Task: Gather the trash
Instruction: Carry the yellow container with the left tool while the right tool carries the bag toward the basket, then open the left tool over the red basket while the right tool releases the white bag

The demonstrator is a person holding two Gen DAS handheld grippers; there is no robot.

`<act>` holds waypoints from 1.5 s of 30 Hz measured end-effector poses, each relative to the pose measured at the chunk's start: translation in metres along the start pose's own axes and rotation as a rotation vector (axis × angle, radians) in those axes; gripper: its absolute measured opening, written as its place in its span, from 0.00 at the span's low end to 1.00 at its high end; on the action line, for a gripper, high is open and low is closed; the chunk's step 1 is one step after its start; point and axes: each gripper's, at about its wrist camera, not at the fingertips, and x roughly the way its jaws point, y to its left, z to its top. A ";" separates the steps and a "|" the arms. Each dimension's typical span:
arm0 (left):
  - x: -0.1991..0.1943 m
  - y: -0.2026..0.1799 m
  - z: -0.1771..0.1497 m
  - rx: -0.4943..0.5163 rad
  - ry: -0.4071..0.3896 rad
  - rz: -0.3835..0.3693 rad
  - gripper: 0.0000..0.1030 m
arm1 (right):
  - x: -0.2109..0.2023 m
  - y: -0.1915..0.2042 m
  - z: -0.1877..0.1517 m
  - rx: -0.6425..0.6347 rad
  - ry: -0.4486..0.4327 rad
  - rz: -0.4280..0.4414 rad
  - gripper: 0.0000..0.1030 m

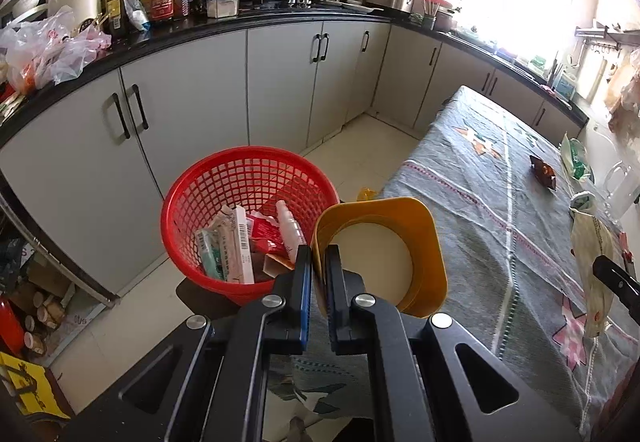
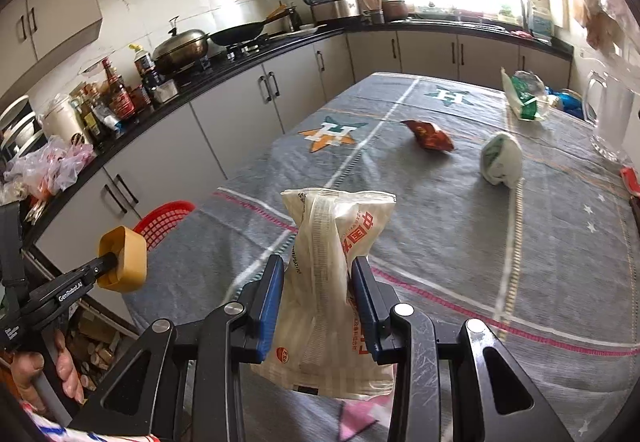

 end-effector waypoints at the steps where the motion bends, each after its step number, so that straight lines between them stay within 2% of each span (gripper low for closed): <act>1: 0.001 0.003 0.000 -0.005 0.002 0.002 0.06 | 0.002 0.004 0.000 -0.009 0.002 0.003 0.37; 15: 0.017 0.039 0.000 -0.064 0.025 0.041 0.06 | 0.034 0.050 0.007 -0.083 0.048 0.058 0.37; 29: 0.026 0.058 0.002 -0.100 0.039 0.057 0.06 | 0.064 0.091 0.011 -0.144 0.089 0.113 0.37; 37: 0.022 0.074 0.006 -0.144 0.019 0.039 0.06 | 0.078 0.104 0.014 -0.167 0.107 0.135 0.37; 45: 0.024 0.106 0.020 -0.204 -0.001 0.063 0.06 | 0.087 0.118 0.018 -0.195 0.121 0.154 0.37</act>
